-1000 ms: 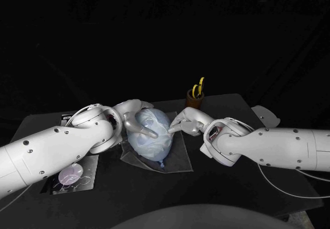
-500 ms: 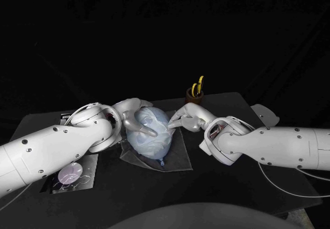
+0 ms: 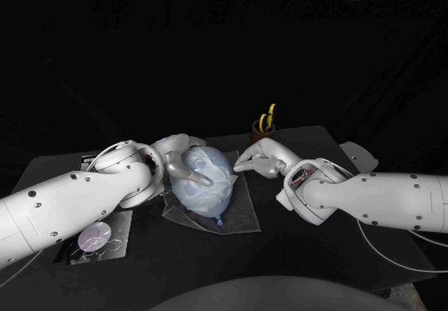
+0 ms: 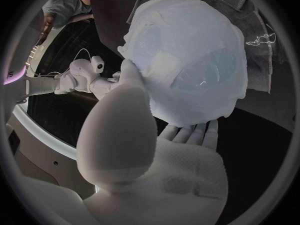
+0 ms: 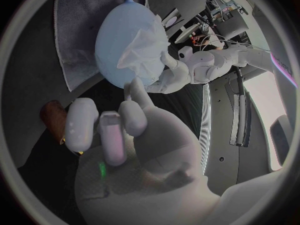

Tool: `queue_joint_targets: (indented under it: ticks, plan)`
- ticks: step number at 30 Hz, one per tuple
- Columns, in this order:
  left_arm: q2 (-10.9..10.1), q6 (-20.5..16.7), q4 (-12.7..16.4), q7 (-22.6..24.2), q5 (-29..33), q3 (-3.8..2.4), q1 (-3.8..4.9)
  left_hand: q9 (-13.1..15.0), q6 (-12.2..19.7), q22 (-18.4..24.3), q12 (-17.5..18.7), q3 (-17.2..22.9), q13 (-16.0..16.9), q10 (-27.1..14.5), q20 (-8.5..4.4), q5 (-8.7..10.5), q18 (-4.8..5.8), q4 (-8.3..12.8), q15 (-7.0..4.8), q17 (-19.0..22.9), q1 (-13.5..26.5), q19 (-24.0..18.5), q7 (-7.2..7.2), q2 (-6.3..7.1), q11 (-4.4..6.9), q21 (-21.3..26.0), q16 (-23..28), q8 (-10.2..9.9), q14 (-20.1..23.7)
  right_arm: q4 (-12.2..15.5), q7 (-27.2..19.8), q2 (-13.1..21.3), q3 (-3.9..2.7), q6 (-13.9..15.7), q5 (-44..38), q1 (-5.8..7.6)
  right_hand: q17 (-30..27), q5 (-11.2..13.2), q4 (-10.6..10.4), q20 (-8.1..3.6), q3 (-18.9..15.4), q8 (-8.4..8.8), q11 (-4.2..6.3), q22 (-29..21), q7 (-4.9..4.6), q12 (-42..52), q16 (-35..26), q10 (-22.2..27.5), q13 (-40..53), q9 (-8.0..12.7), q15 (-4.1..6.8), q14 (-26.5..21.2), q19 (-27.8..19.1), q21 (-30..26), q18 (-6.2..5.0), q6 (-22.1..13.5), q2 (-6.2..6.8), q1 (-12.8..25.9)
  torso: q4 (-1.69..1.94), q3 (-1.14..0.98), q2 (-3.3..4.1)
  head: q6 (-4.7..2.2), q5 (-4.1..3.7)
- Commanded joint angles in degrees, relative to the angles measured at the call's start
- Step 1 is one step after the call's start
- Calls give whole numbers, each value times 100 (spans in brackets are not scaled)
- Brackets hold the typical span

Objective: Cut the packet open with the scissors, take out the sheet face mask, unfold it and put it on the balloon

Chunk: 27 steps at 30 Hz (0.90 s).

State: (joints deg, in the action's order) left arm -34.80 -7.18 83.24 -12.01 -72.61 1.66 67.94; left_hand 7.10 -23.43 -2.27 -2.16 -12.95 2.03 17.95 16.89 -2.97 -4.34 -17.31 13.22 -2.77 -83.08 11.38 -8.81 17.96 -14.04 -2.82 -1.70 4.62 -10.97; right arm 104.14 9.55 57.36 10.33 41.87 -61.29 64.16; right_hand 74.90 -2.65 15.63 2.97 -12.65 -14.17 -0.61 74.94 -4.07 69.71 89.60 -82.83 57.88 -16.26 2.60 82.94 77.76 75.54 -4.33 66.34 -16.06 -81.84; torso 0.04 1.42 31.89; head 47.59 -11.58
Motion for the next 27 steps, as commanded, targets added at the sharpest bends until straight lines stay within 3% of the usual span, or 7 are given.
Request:
queue_joint_targets:
  ticks: [1, 6, 7, 8, 11, 16, 27]
  plan:
    - [5, 77, -11, 23, 10, 7, -4, 5, 13, 5, 11, -9, 4, 16, -31, -8, 23, -4, 12, -5, -42, -22, -729, 0, 1, -25, -21, 27, -34, 10, 36, 36, -1, -74, -2, -2, 1510, -17, 103, -39, 191, -329, 157, 171, 86, 2029, 40, -717, 3212, -569, 139, 706, -37, -4, -2, -6, -55, -13, 0, 4, 5, 7, -7]
    - [9, 73, -15, 31, 13, 7, -4, 5, 13, 5, 11, -9, 4, 16, -31, -8, 23, -4, 12, -5, -42, -22, -729, 0, 1, -25, -21, 27, -34, -10, -25, 3, 0, -109, 157, -1, 1510, -420, -191, 69, -283, 91, -85, 214, -197, 2029, 40, -717, 3212, -564, -51, 706, -3, 21, 26, -802, 264, 863, 6, 3, 2, 3, -11]
    - [8, 74, -14, 31, 13, 7, -4, 5, 13, 5, 11, -9, 4, 16, -31, -8, 23, -4, 12, -5, -42, -22, -729, 0, 1, -25, -21, 27, -34, -14, -34, -15, 0, -105, 190, -1, 1510, -865, -197, 110, -372, 139, -115, 218, -227, 2029, 40, -717, 3212, -565, -84, 706, 0, 22, 27, -835, 310, 942, 8, 1, 6, 0, -11]
    - [8, 74, -14, 31, 14, 7, -4, 5, 13, 5, 11, -9, 4, 16, -31, -8, 23, -4, 12, -5, -42, -22, -729, 0, 1, -25, -21, 27, -34, -21, -37, -40, 1, -99, 257, -2, 1510, -1974, -217, 173, -557, 275, -174, 200, -291, 2029, 40, -717, 3212, -546, -137, 706, -24, -9, 14, -957, 429, 1169, 8, -1, 8, 2, -8]
    - [6, 72, -9, 32, 16, 7, -4, 2, 29, 6, 14, -9, 3, 8, -32, -9, 12, -5, 12, -7, -60, -26, -729, 0, 2, -24, -22, 24, -36, -34, -80, -100, 2, -52, 690, -3, 1510, -3005, -158, 278, -629, 469, -282, 152, -414, 2029, 40, -717, 3212, -553, -238, 706, -83, -82, -14, -1224, 615, 1374, 10, 1, 8, -2, -5]
    - [0, 69, -1, 33, 18, 7, -3, 2, 29, 6, 14, -9, 3, 8, -32, -9, 12, -5, 12, -7, -60, -26, -729, 0, 2, -24, -22, 24, -36, -34, -156, -148, 2, 26, 1458, -5, 1510, -3285, 31, 324, -481, 457, -301, 180, -435, 2029, 40, -717, 3212, -638, -259, 706, -68, -67, -16, -1257, 658, 1414, 9, 4, 9, -10, 1]
    - [-6, 64, 4, 33, 21, 7, -3, 2, 29, 6, 14, -9, 3, 8, -32, -9, 12, -5, 12, -7, -60, -26, -729, 0, 2, -24, -22, 24, -36, -19, 52, -203, 3, -88, 1728, -12, 1510, -2892, 82, 282, -224, 175, -206, 283, -311, 2029, 40, -717, 3212, -904, -189, 706, 24, 26, 5, -1054, 711, 1676, 2, 1, 3, 7, 19]
